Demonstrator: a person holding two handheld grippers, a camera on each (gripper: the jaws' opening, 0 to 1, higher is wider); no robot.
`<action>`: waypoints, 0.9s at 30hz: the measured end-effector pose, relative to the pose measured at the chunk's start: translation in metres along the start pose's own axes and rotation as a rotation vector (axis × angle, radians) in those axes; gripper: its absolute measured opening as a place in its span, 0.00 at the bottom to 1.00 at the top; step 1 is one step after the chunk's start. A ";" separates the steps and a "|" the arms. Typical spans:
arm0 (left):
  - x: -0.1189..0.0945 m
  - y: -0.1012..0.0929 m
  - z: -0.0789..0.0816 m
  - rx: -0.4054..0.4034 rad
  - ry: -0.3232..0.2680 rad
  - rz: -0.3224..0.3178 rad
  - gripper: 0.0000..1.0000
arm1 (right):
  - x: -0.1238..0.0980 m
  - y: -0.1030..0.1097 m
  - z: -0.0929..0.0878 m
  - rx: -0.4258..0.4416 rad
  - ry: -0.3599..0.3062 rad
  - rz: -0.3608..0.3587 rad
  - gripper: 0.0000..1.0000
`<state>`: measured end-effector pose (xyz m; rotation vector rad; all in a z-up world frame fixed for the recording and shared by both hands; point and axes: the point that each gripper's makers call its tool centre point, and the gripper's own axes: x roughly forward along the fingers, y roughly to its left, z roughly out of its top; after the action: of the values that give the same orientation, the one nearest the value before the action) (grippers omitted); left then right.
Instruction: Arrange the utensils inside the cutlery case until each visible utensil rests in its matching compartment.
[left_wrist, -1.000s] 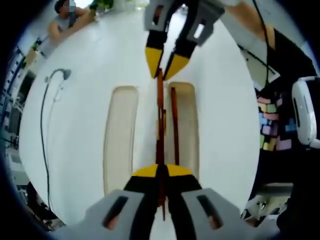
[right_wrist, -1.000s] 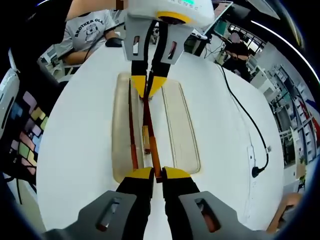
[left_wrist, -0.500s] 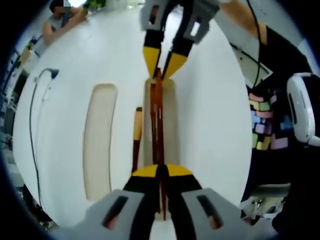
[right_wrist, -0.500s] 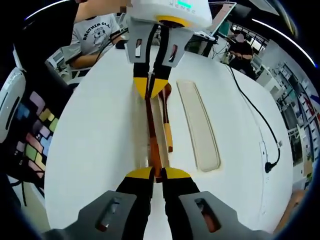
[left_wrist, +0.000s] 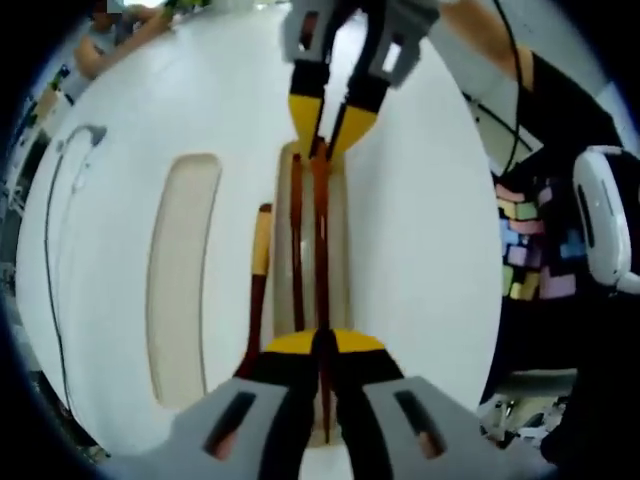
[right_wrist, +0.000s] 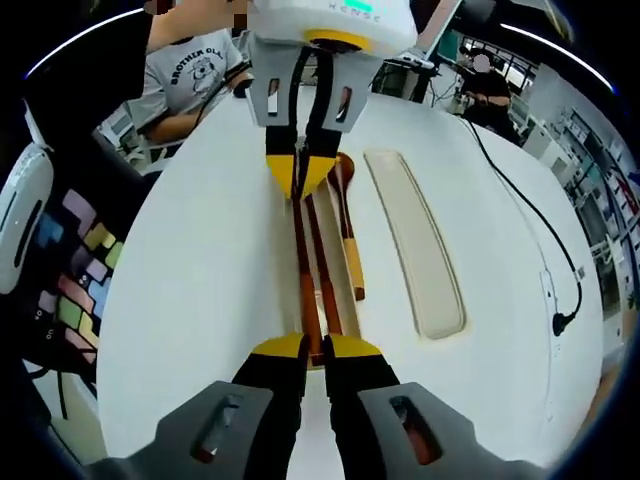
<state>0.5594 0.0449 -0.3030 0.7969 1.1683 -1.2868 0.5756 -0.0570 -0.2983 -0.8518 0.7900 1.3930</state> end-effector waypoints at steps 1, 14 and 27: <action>0.000 0.001 0.000 0.001 0.000 0.002 0.04 | 0.001 0.001 0.000 0.000 0.002 0.003 0.06; 0.010 -0.005 -0.002 -0.009 -0.001 -0.023 0.04 | 0.005 0.007 -0.005 0.021 0.003 0.028 0.06; 0.012 -0.009 -0.002 0.000 0.000 -0.020 0.04 | 0.000 0.010 -0.006 0.031 -0.012 0.020 0.07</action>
<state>0.5492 0.0417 -0.3140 0.7869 1.1785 -1.3029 0.5655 -0.0618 -0.3016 -0.8131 0.8105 1.3989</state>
